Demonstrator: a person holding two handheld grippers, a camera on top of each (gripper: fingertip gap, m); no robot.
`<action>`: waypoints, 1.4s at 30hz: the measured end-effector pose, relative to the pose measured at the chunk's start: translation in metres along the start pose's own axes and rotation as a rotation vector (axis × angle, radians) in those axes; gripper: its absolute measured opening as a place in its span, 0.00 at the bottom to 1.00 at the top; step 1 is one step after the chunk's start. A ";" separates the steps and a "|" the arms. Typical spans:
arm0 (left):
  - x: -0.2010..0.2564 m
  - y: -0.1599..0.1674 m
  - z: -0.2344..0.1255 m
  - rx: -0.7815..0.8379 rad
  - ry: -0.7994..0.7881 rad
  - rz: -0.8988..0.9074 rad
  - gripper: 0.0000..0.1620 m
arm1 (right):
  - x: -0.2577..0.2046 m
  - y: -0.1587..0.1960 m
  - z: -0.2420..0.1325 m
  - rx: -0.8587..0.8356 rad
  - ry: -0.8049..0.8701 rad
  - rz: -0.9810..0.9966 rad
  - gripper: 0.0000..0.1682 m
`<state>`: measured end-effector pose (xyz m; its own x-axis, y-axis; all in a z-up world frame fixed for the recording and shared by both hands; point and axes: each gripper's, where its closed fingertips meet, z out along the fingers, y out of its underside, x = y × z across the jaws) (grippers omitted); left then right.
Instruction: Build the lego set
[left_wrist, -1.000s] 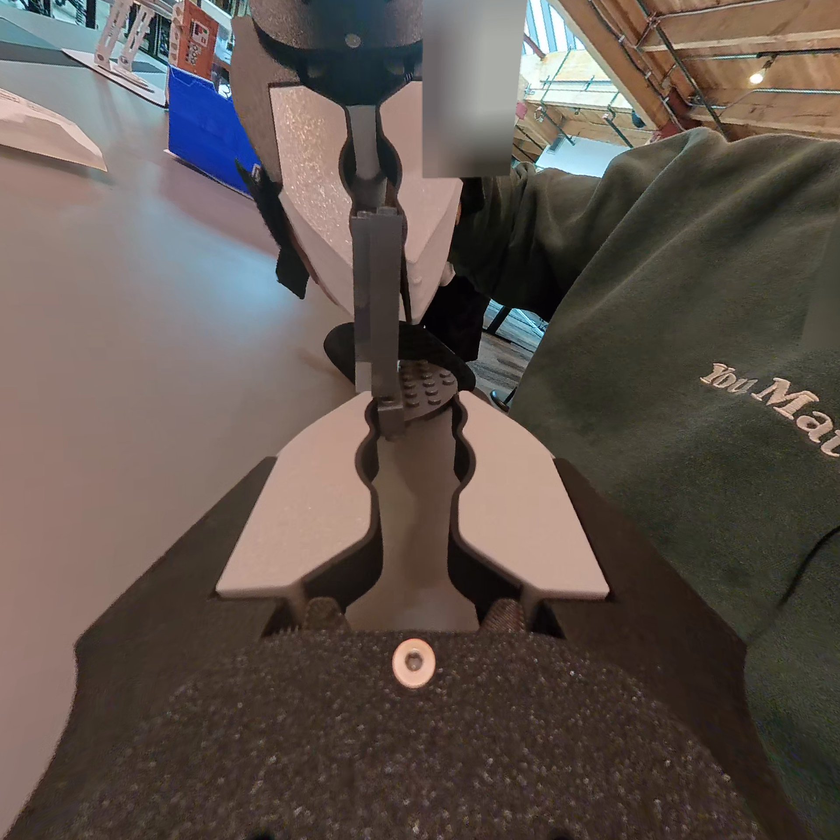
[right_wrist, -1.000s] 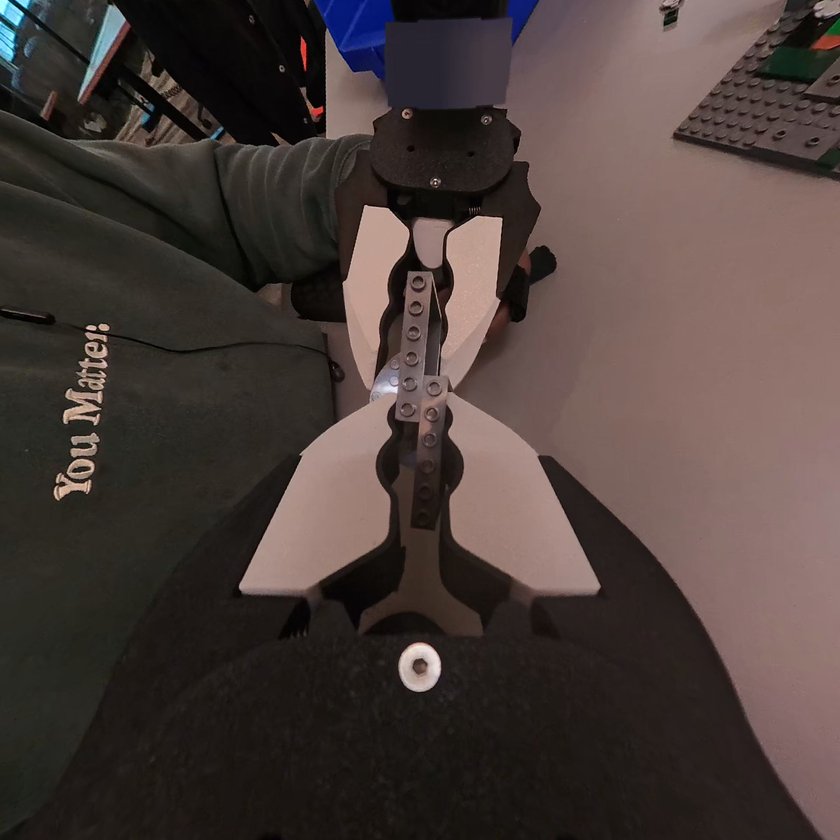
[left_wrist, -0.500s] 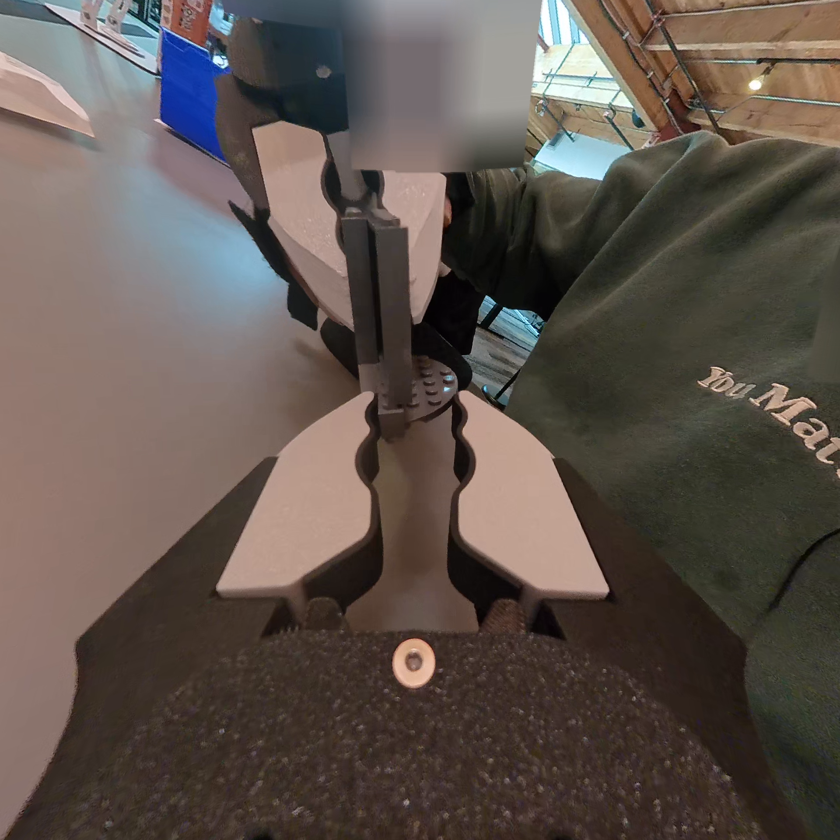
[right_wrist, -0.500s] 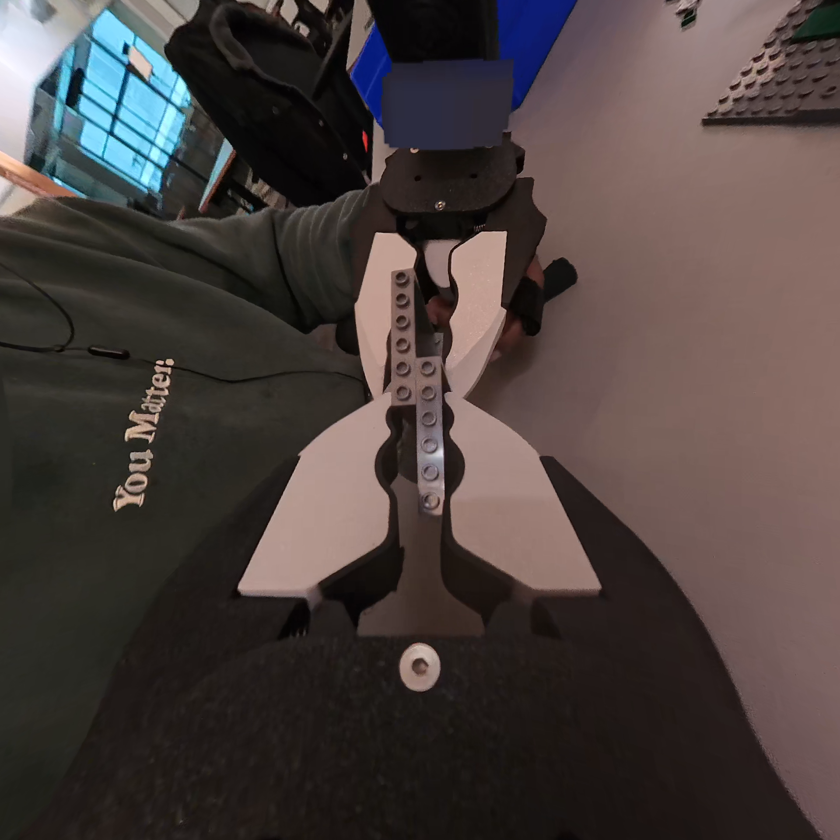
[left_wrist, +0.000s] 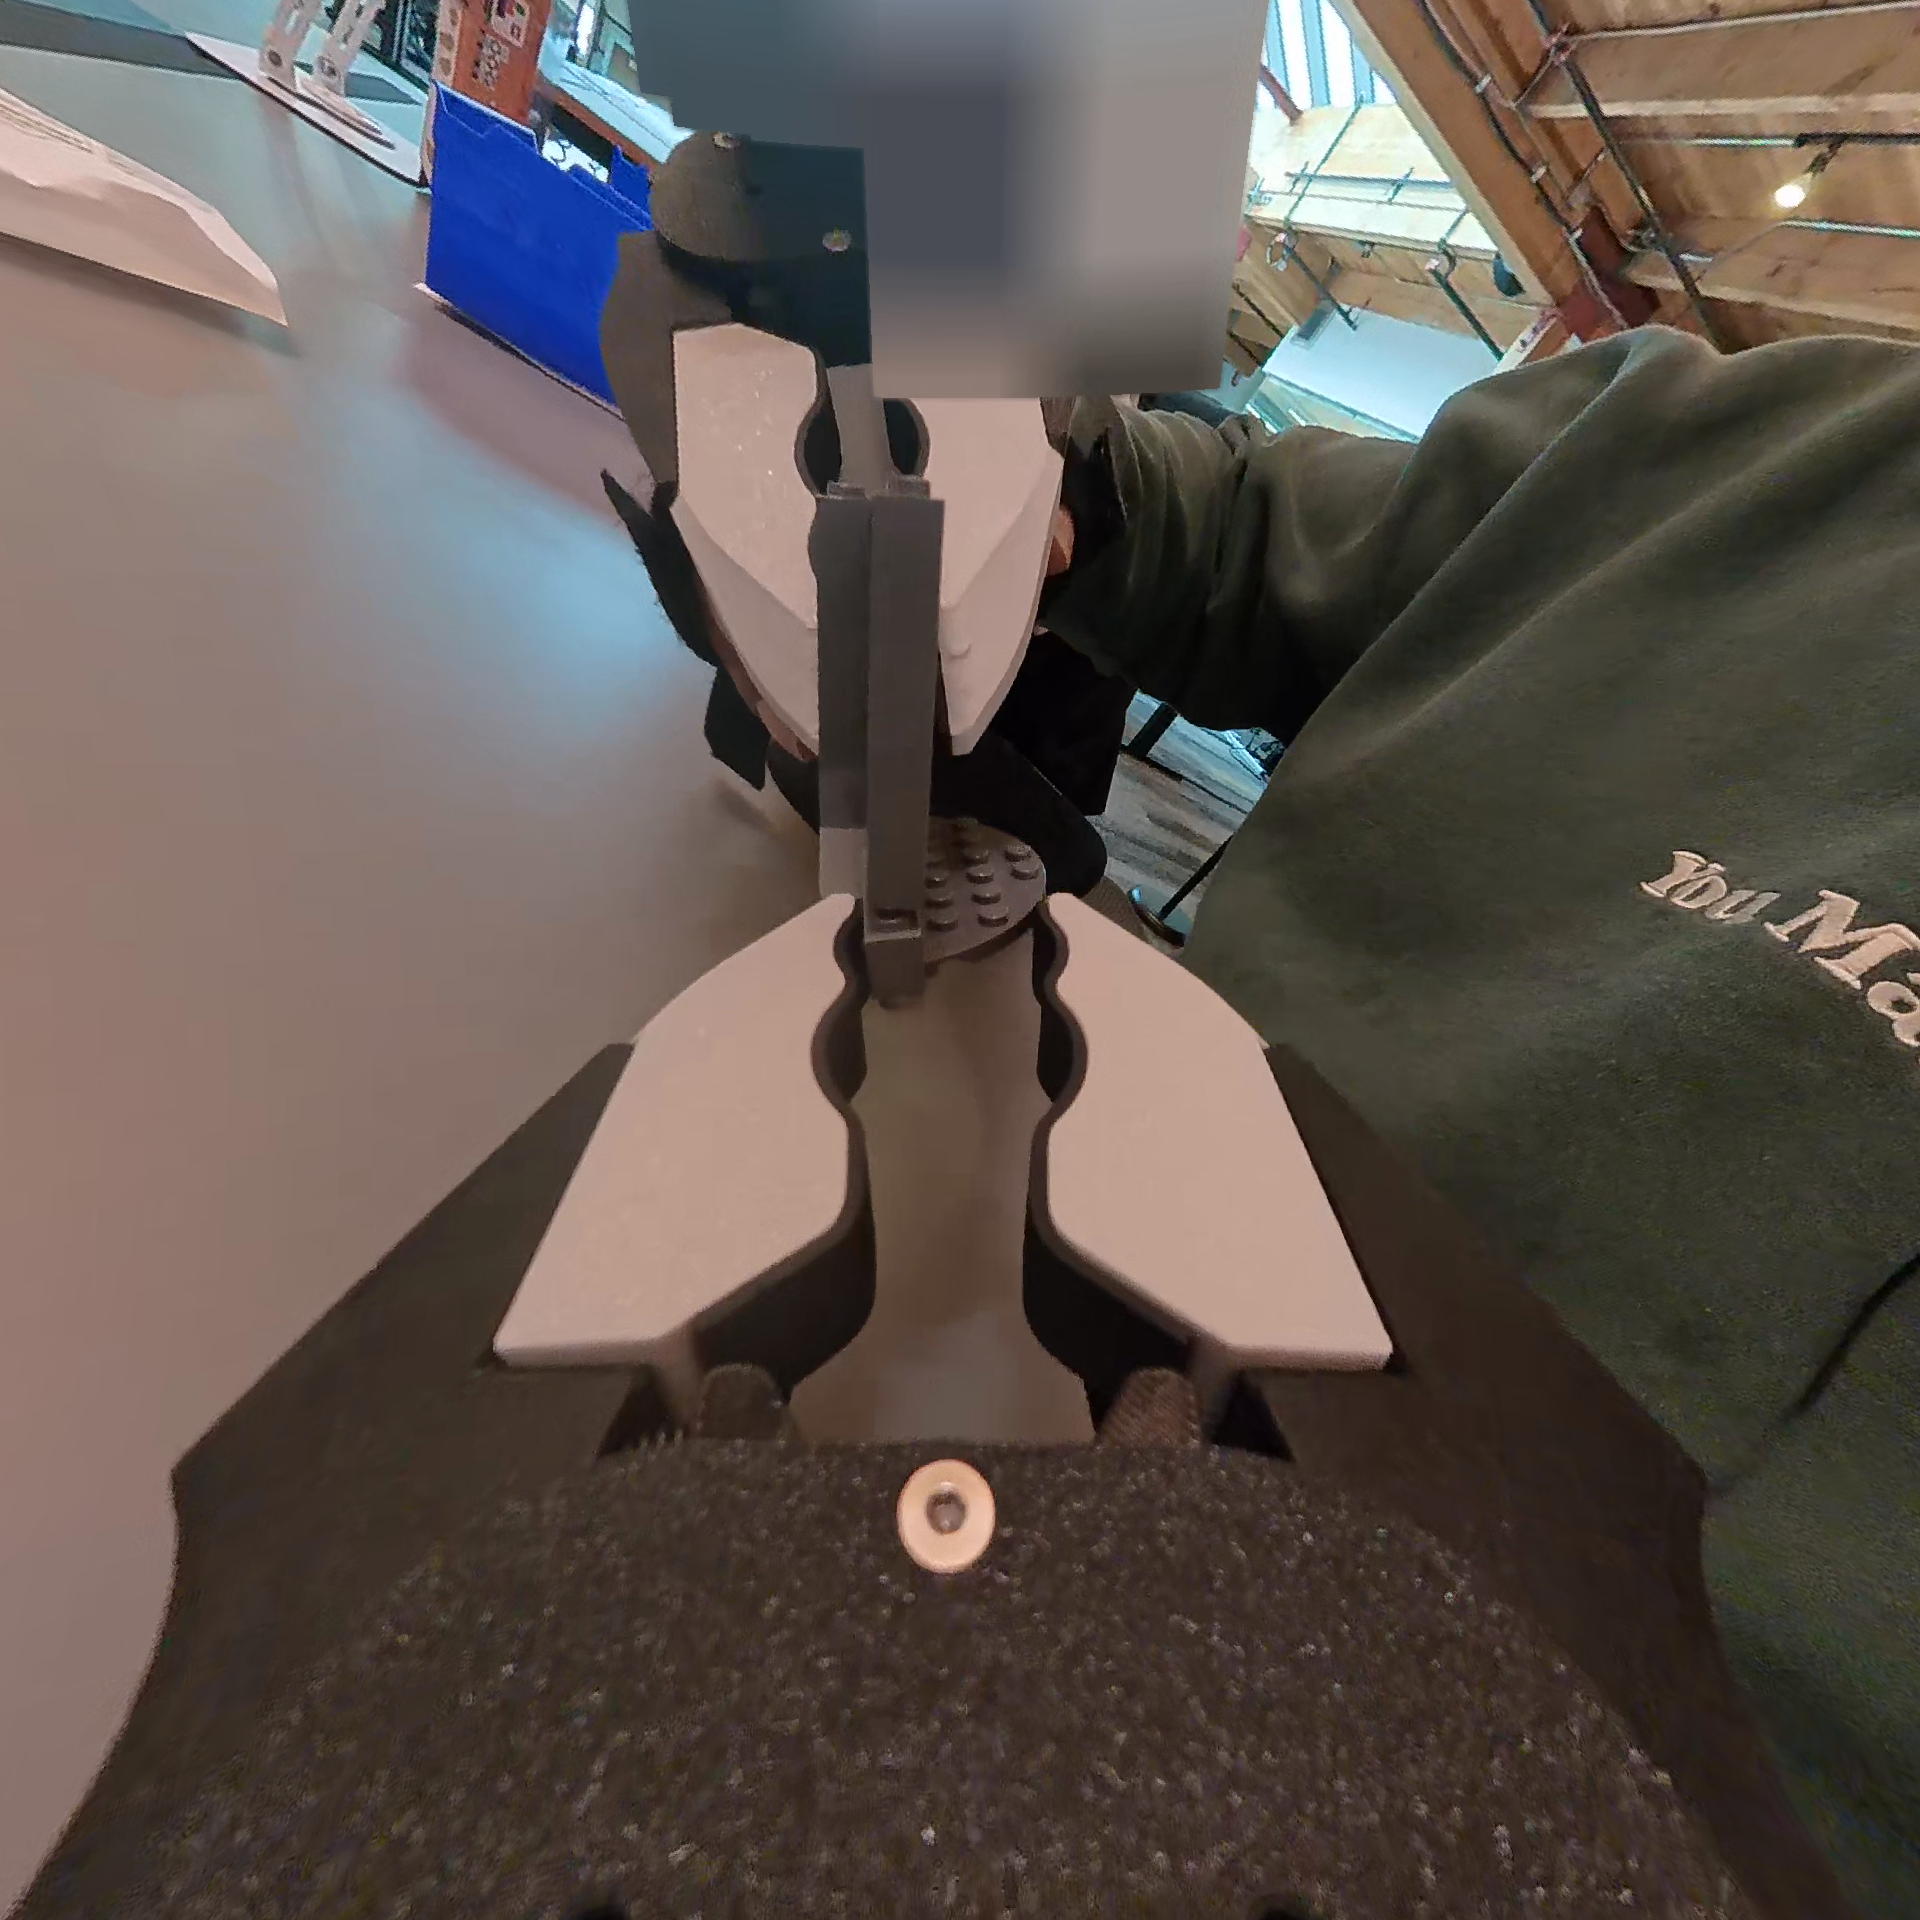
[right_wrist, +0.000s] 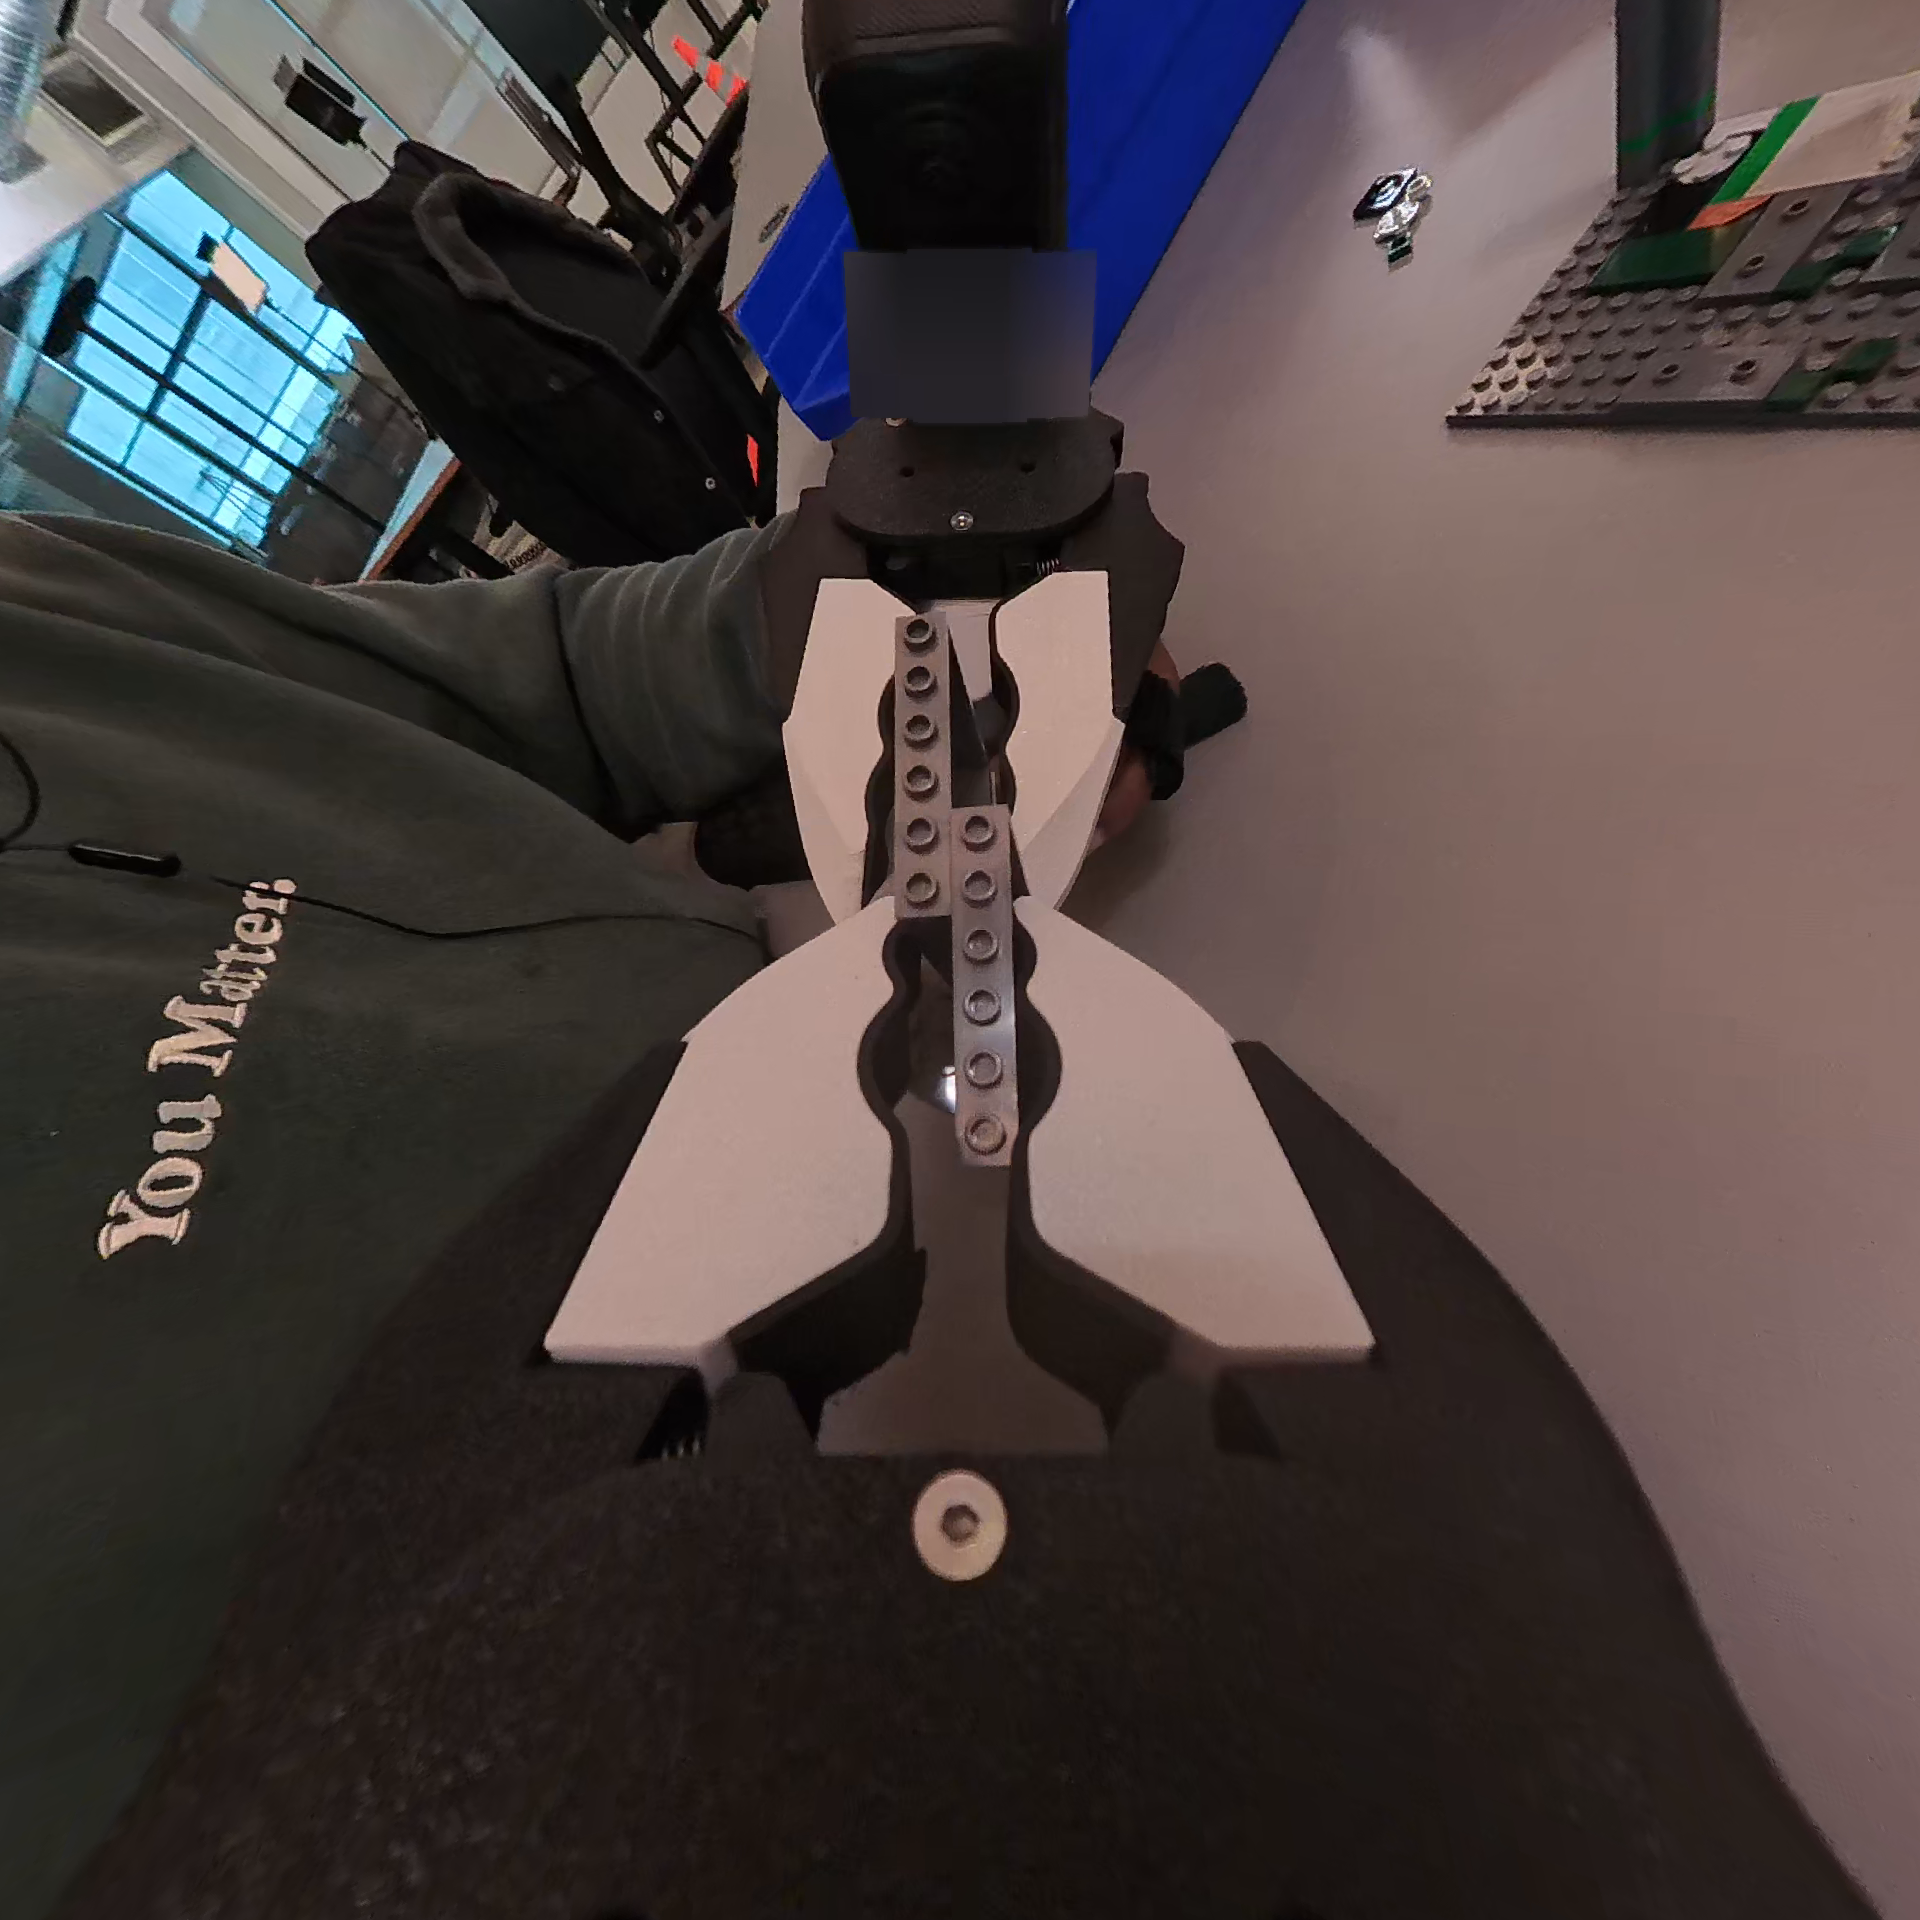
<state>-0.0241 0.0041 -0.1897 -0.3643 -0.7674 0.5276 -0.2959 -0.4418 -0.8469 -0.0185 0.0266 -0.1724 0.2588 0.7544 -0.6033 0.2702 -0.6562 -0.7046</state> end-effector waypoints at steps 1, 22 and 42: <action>0.002 0.001 0.001 -0.010 0.007 0.006 0.18 | -0.001 0.001 0.000 -0.006 -0.001 0.002 0.08; 0.013 -0.001 0.000 -0.004 0.055 0.004 0.18 | -0.010 0.001 -0.002 0.133 -0.038 -0.031 0.06; 0.015 0.002 0.001 -0.019 0.056 0.014 0.18 | -0.010 0.008 0.005 0.107 0.038 -0.169 0.08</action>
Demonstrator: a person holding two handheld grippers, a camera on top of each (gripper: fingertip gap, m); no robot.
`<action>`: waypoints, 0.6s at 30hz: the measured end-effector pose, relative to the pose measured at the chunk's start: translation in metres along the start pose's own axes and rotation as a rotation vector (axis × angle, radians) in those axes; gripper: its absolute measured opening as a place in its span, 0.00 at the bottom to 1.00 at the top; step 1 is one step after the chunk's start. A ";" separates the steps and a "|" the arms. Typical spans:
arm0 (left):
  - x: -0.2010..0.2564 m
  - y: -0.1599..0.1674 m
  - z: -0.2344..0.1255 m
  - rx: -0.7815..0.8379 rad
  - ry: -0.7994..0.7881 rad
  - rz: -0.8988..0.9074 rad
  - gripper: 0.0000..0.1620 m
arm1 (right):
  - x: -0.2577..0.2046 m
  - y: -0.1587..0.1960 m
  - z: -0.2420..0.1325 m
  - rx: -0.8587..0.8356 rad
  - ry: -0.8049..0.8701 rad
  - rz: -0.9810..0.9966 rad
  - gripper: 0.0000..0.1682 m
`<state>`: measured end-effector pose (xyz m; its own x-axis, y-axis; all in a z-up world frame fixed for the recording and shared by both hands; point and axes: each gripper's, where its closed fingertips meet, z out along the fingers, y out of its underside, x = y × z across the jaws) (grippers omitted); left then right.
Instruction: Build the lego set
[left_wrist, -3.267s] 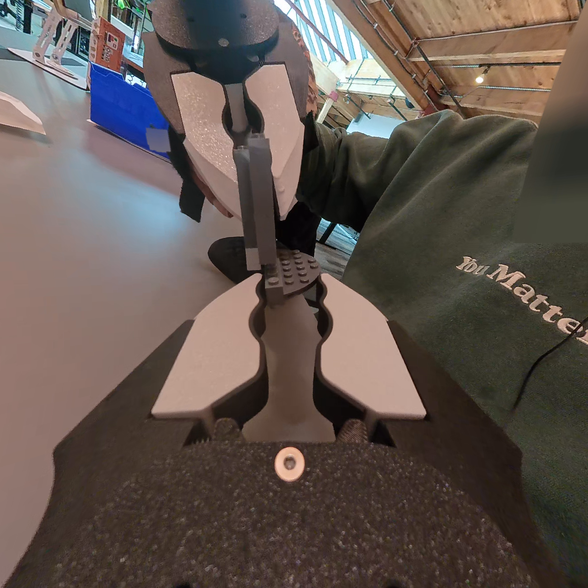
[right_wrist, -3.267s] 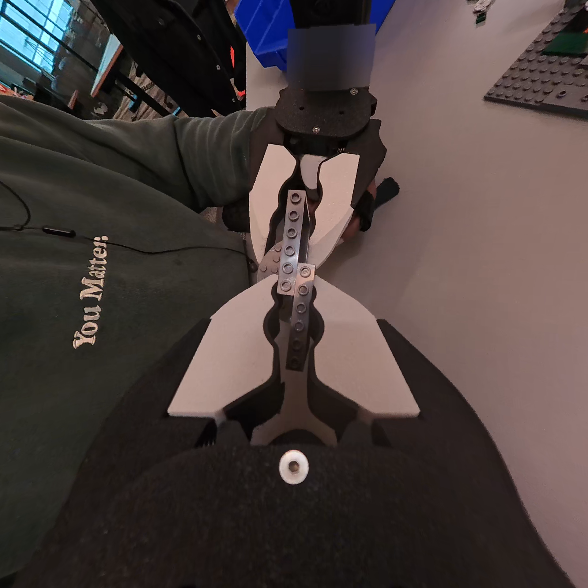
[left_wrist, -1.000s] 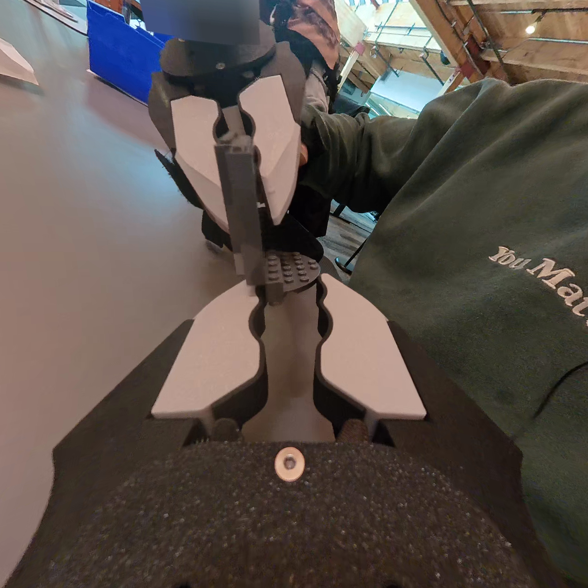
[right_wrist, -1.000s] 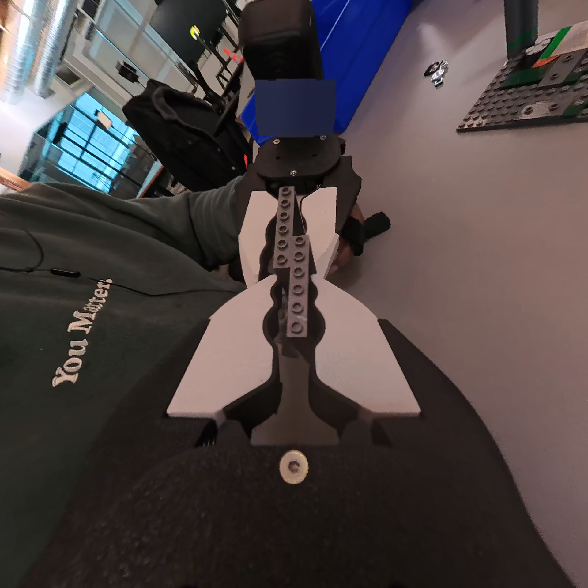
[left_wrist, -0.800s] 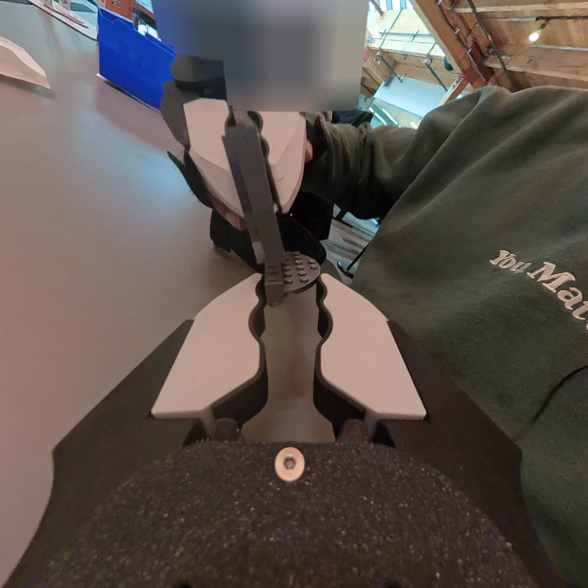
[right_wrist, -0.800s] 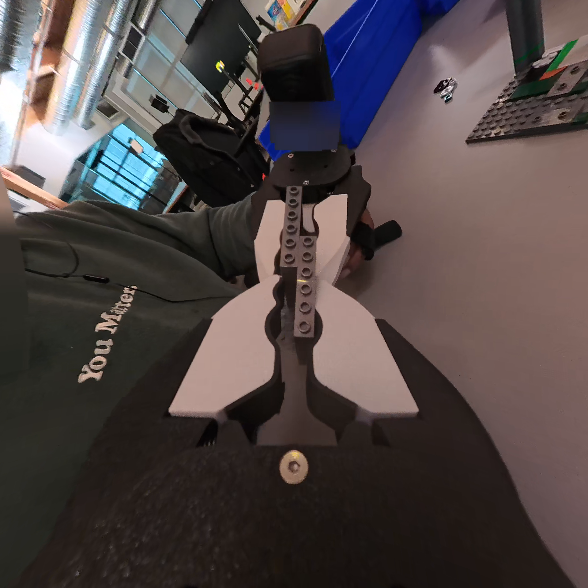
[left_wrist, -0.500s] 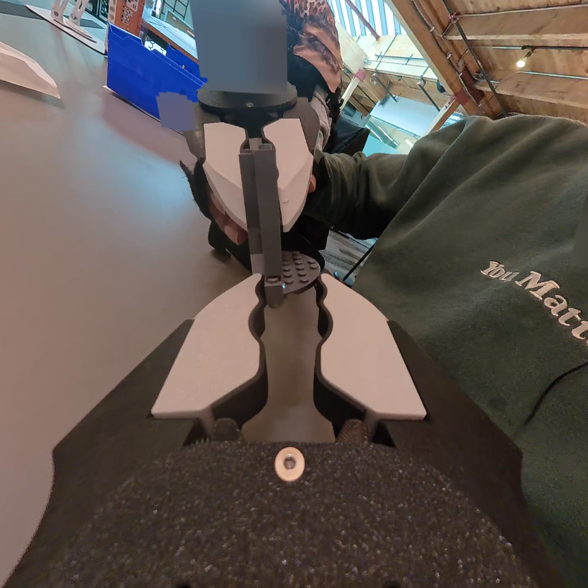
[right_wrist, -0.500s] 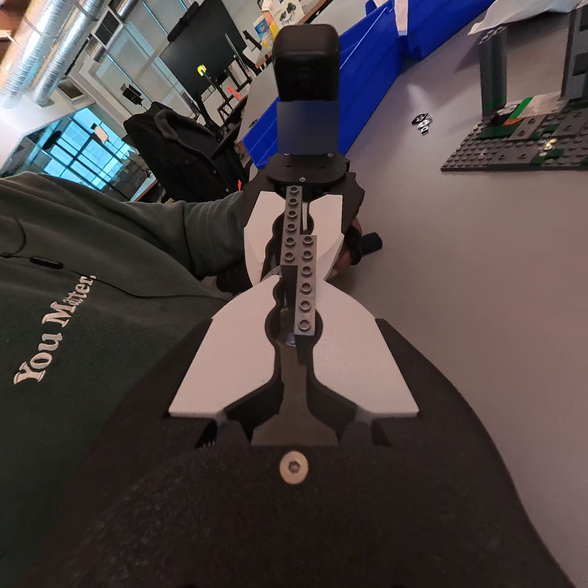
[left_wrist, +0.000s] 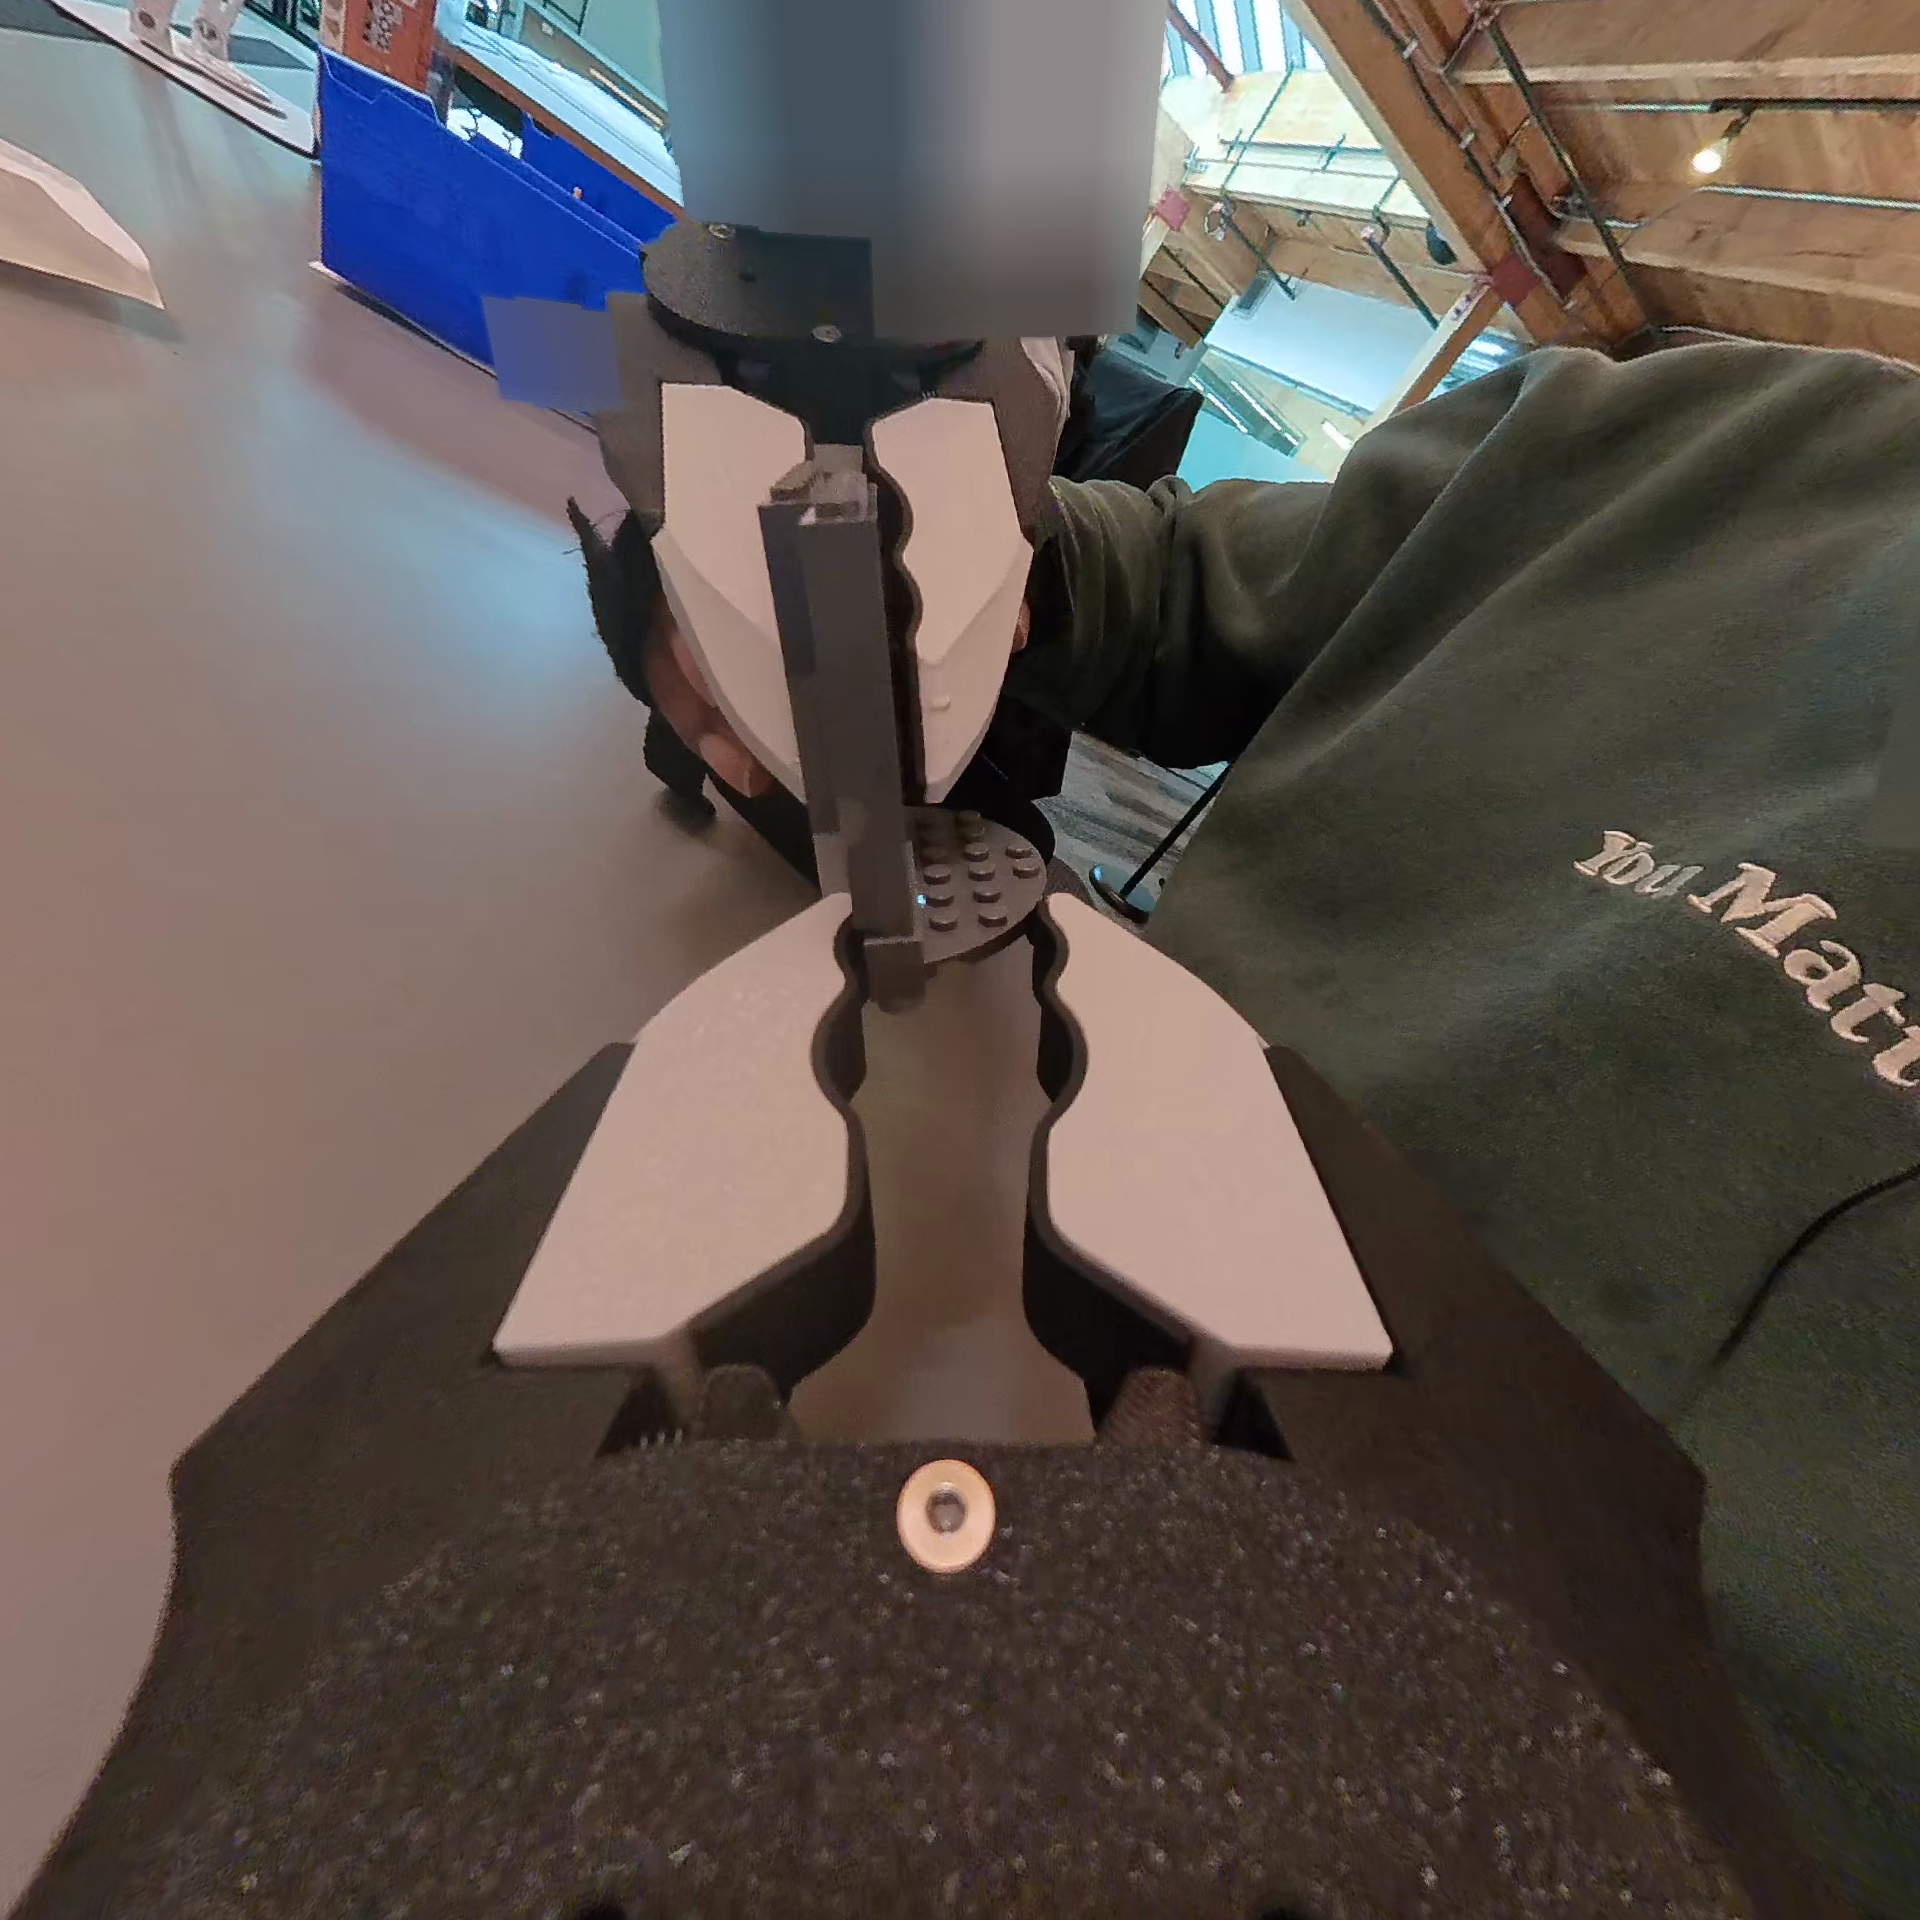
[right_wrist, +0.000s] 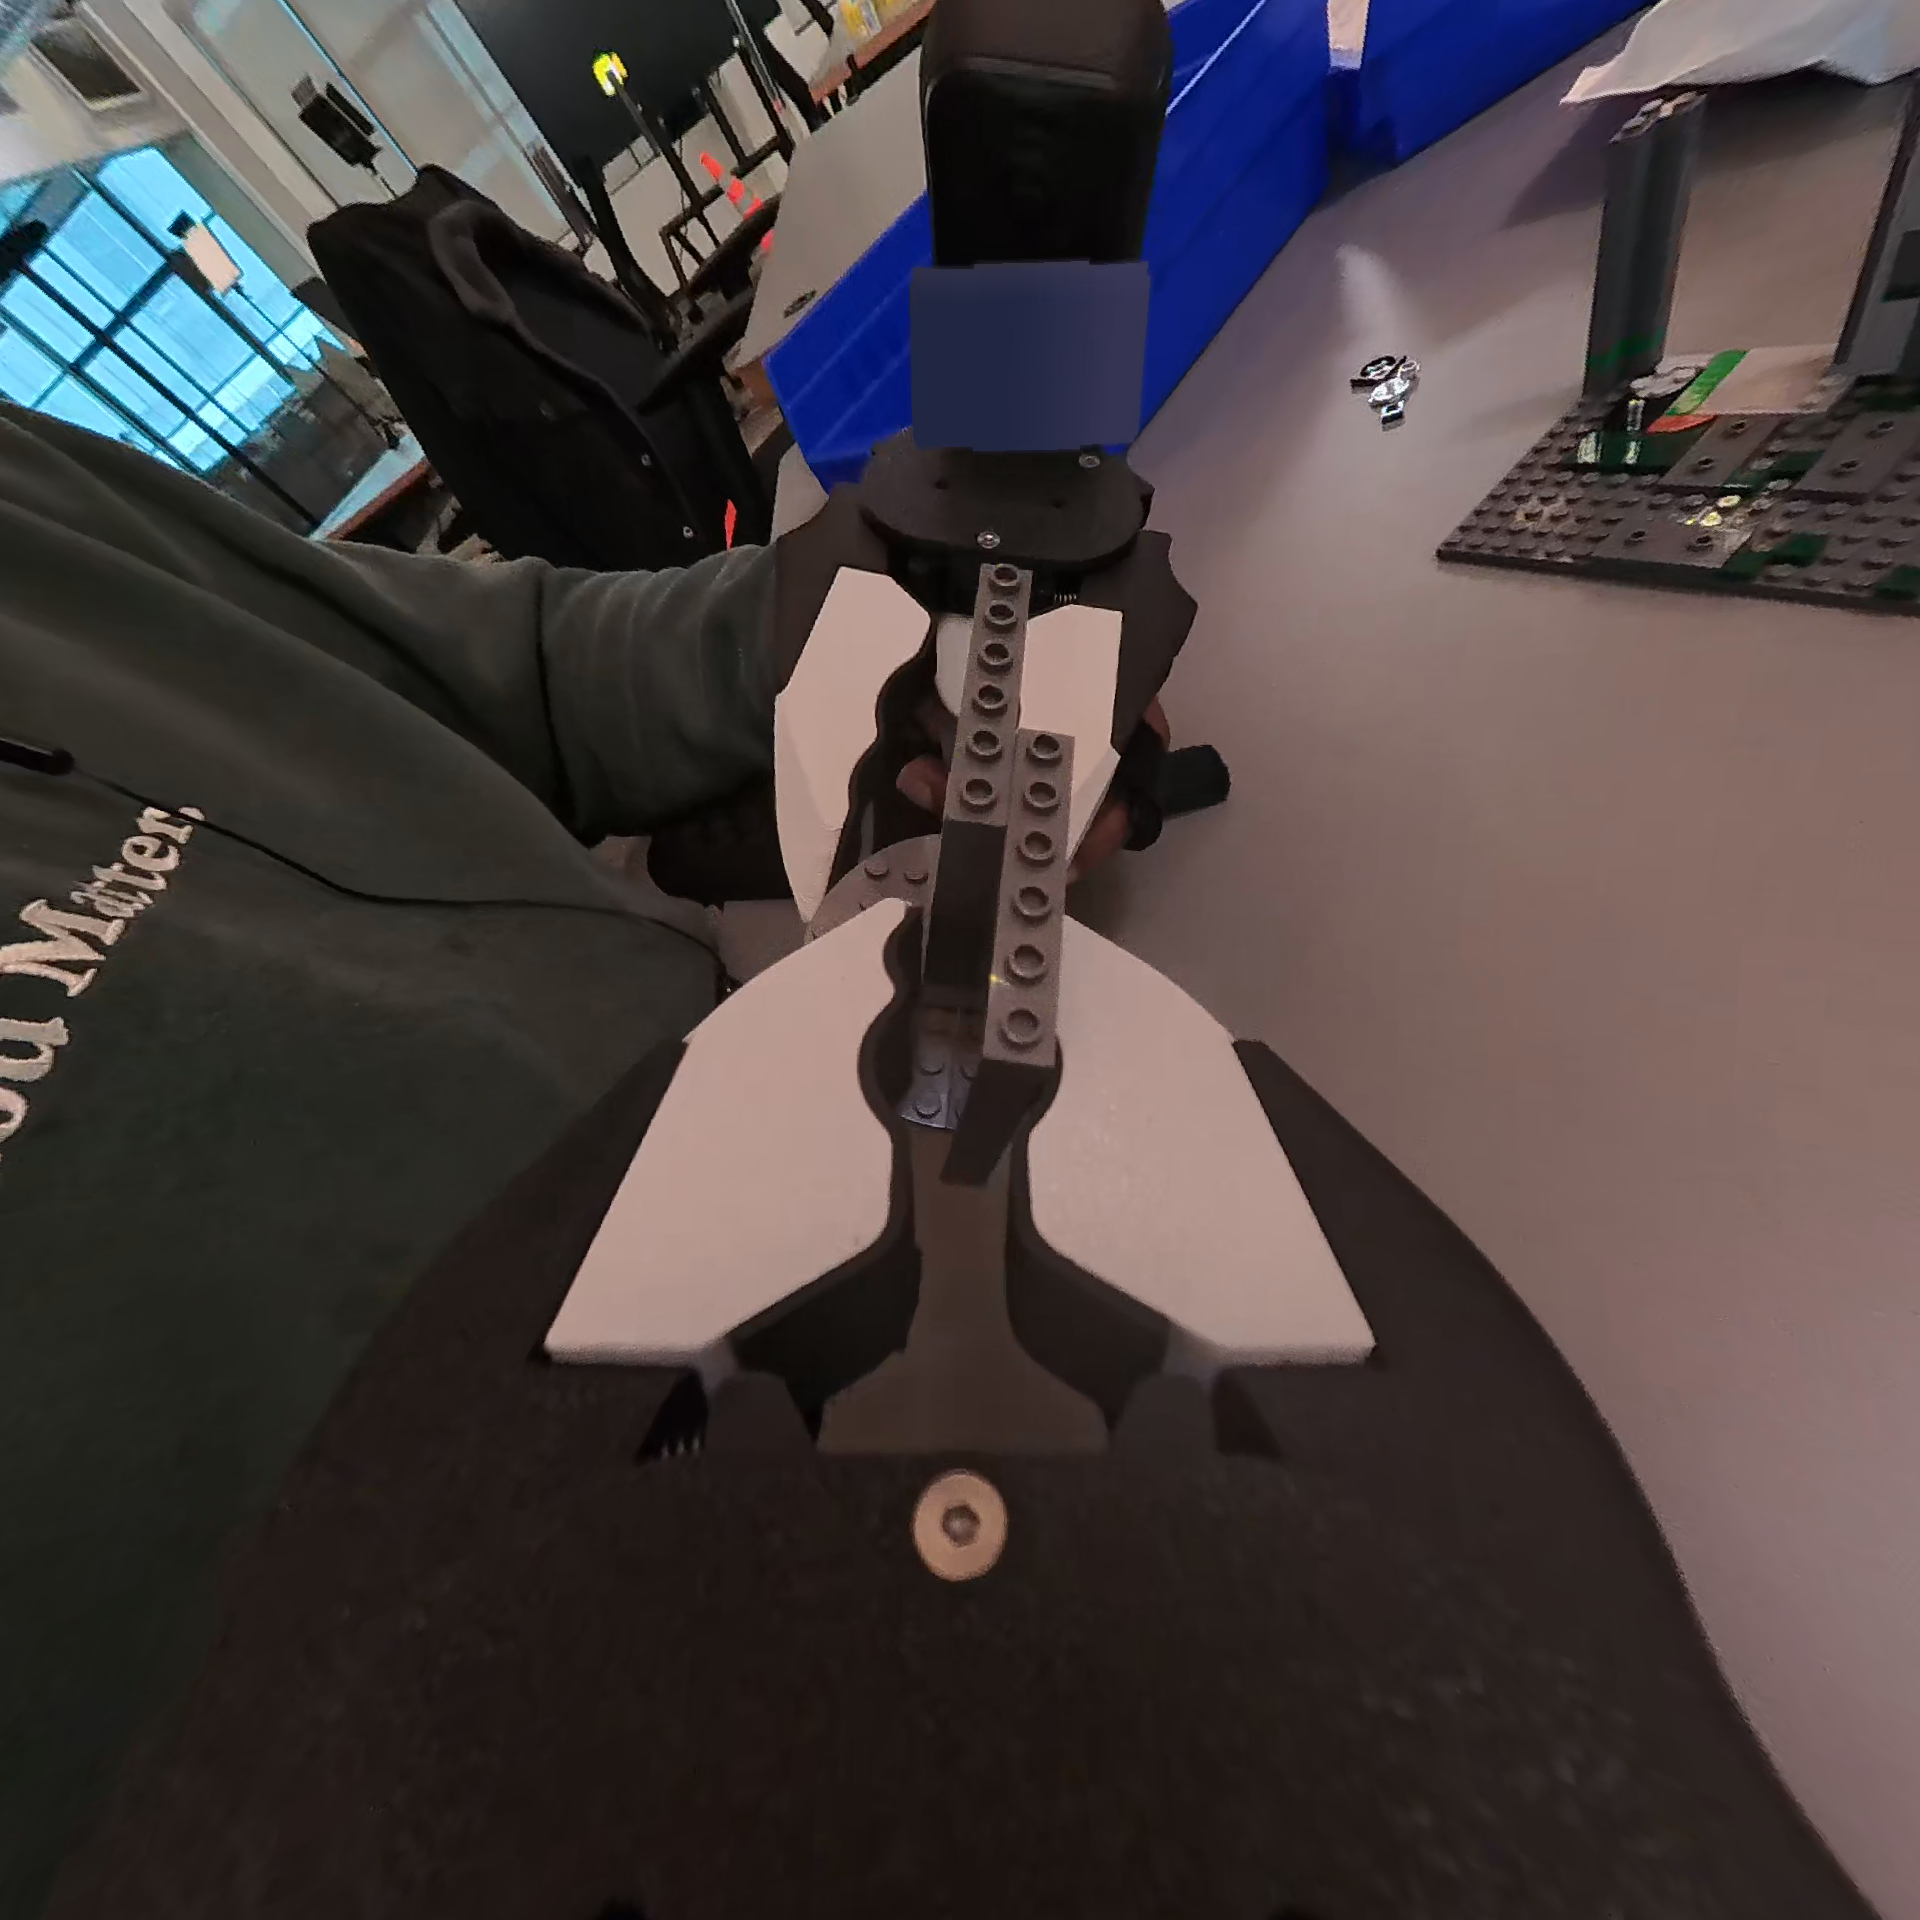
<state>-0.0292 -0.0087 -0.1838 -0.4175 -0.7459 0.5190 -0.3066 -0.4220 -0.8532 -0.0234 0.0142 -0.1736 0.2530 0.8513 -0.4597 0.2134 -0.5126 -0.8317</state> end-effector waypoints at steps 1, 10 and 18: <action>0.000 0.000 0.000 -0.004 0.000 0.004 0.18 | -0.001 0.000 0.000 -0.009 0.001 -0.006 0.08; -0.001 0.003 0.002 -0.024 -0.021 0.026 0.18 | 0.001 0.004 0.001 -0.089 0.051 -0.041 0.11; 0.002 0.001 0.001 -0.010 0.002 0.018 0.18 | -0.009 -0.001 0.003 0.008 0.012 -0.125 0.11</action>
